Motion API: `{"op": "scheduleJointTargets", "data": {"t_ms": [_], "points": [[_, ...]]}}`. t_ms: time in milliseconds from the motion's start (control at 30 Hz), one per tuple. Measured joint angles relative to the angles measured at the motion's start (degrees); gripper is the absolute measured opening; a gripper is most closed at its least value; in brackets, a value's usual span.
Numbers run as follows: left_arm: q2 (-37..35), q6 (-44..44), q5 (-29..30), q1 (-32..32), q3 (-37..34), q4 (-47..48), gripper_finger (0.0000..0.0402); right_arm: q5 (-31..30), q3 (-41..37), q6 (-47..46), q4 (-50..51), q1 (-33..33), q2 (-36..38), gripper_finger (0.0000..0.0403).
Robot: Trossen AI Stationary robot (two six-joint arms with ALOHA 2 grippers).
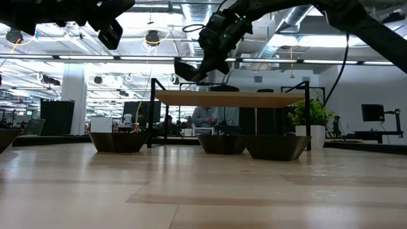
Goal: Pick & Place Mini shaped plates
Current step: Put the black distorted square plate on the shelf
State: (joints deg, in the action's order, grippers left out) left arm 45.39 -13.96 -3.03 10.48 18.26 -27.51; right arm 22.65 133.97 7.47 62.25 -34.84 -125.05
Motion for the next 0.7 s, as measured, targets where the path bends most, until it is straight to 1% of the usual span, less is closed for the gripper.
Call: {"op": "scheduleJointTargets", "data": {"t_ms": [233, 400, 700], "points": [[-0.02, 0.02, -0.01, 0.0, 0.0, 0.0, 0.0084, 0.0, 0.05, 3.53, 0.1, -0.11, -0.33, 0.0], [-0.02, 0.01, 0.0, -0.02, 0.0, -0.04, 0.0084, 0.53, -0.04, 3.25, 0.49, -0.51, -1.67, 0.0], [0.0, 0.04, 0.0, -0.02, 0.0, -0.44, 0.0084, 1.32, -0.04, 3.19, 0.34, -0.37, -1.77, 0.0]]}}
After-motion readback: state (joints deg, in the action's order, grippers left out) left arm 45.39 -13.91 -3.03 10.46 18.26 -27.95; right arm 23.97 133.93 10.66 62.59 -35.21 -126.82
